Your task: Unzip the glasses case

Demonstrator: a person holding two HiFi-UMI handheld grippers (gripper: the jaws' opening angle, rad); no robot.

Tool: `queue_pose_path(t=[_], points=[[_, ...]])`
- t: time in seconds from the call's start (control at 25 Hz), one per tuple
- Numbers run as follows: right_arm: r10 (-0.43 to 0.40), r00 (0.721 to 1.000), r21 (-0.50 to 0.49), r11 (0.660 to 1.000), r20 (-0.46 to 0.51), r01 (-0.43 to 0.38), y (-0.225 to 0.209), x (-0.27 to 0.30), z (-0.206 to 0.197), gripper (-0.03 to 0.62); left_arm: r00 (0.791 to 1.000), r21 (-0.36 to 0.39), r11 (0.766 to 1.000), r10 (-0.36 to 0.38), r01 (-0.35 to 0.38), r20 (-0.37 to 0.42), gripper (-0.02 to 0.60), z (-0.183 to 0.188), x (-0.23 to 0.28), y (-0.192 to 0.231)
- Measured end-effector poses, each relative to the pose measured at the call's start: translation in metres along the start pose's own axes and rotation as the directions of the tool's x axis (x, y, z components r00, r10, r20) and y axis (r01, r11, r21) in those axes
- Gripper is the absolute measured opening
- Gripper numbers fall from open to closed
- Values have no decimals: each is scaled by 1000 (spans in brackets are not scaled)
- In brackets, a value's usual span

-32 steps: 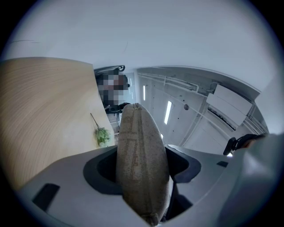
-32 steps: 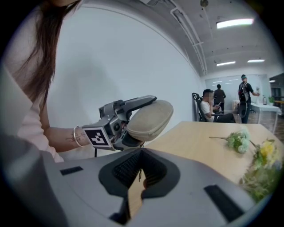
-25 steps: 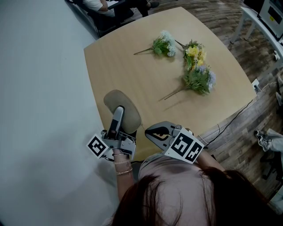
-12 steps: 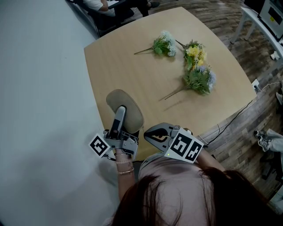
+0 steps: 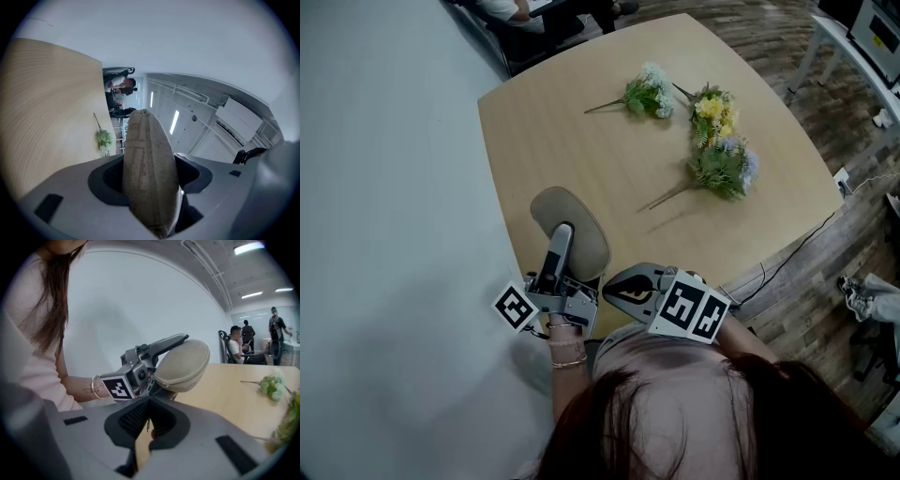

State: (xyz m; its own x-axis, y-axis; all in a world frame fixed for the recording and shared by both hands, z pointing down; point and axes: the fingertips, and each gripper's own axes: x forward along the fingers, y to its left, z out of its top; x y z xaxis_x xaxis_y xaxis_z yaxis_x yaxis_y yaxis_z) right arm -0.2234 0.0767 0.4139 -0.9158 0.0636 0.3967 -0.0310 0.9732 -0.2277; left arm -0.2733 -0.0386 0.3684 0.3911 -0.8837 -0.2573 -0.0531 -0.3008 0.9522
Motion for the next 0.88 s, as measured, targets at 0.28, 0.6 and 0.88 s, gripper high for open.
queue_pose_path(t=[0.28,0.6,0.88], points=[[41,999,1,999,-36,-41,6,4,-5,14,999,34,999,10,-9,-34,282,-11,4,2],[77,991,-15,997,-107,-79,9,4,-12,14,995,81,996,37,-30,-94,282,-24,8,5],[65,984,-55,996,-165,-75,12,6,-20,14,992,87,995,61,-51,-110,282,-29,5,14]])
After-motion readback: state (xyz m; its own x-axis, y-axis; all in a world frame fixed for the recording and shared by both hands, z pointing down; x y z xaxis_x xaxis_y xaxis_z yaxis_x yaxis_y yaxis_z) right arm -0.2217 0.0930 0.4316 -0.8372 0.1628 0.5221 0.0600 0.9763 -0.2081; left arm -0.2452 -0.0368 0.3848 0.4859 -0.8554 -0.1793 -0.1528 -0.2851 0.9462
